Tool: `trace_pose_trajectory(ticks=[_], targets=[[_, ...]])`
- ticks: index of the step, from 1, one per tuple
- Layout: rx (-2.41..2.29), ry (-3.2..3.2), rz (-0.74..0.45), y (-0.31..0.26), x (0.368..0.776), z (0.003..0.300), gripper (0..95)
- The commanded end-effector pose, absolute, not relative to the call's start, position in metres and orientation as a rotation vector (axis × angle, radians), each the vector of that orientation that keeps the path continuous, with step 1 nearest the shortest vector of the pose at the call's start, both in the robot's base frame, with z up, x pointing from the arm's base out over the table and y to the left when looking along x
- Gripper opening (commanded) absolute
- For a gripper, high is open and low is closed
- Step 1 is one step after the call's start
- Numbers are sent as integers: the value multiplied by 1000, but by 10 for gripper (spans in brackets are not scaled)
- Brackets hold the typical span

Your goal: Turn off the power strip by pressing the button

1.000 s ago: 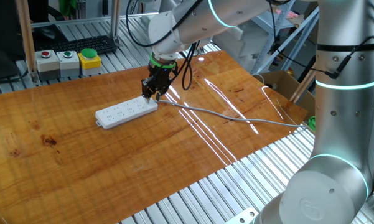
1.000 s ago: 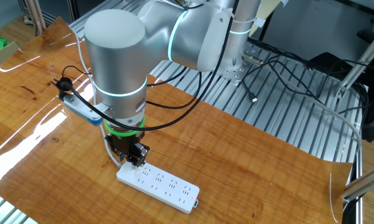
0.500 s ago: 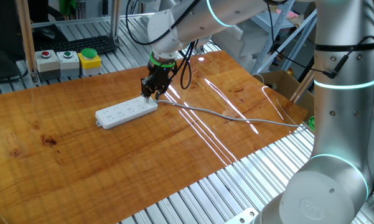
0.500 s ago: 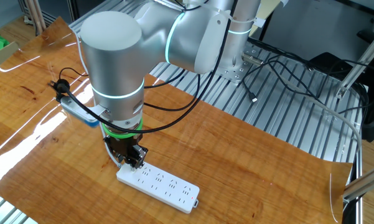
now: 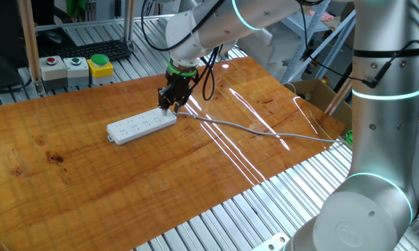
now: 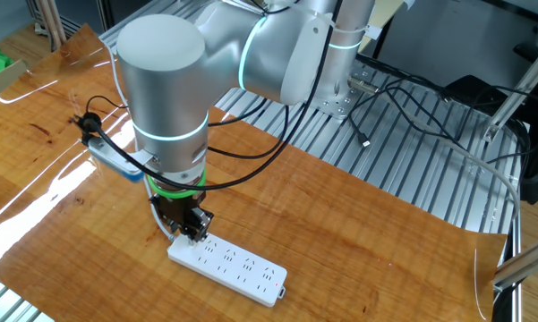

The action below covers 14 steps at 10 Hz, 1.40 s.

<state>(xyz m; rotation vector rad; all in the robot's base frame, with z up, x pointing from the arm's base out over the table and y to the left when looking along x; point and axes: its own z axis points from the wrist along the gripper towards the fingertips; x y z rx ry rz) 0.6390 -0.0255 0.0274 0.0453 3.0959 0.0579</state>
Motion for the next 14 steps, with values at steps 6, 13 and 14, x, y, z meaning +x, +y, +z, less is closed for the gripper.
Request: trace_pose_trajectory(ticks=[6, 13, 14], targets=[[60, 3138, 56, -27, 637, 36, 380], [75, 3245, 112, -27, 624, 65, 0], [55, 3247, 120, -25, 624, 67, 0]])
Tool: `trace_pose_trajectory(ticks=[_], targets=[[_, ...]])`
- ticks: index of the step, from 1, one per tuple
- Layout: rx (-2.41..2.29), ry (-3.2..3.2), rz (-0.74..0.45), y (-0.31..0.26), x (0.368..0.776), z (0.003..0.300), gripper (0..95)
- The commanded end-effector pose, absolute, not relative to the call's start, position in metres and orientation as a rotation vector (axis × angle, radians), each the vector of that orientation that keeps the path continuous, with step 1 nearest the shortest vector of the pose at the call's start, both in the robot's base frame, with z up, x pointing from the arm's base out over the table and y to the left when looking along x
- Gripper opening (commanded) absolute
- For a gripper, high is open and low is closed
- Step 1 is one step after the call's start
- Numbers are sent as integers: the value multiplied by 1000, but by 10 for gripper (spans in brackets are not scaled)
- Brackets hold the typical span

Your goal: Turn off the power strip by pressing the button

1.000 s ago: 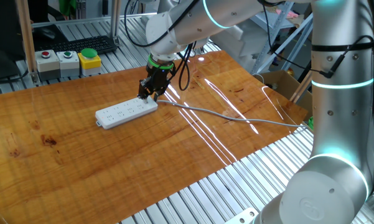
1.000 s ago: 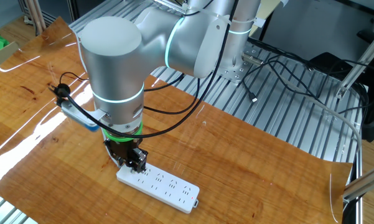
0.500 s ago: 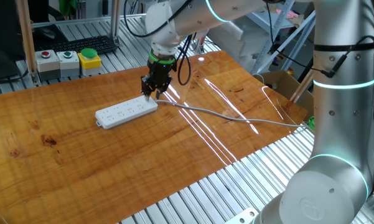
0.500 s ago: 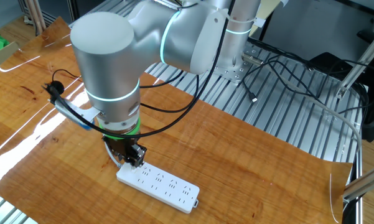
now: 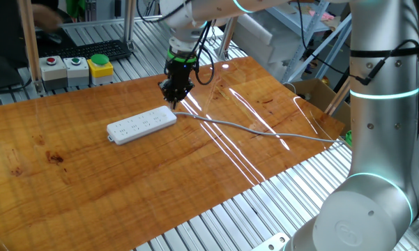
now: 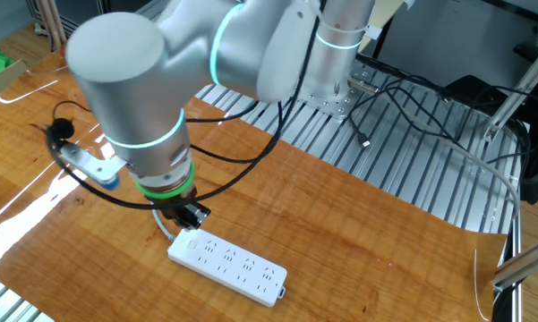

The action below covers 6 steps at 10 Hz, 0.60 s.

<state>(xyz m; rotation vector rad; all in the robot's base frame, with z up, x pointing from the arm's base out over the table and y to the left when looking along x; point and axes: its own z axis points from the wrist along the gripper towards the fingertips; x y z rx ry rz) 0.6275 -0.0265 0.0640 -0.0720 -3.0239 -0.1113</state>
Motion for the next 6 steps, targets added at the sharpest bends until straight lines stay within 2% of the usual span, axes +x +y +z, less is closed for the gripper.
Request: trace_pose_trajectory(ticks=[1, 6], targets=[[-49, -3028, -112, -22, 624, 68, 0], [-60, -3027, -110, -14, 623, 72, 0]])
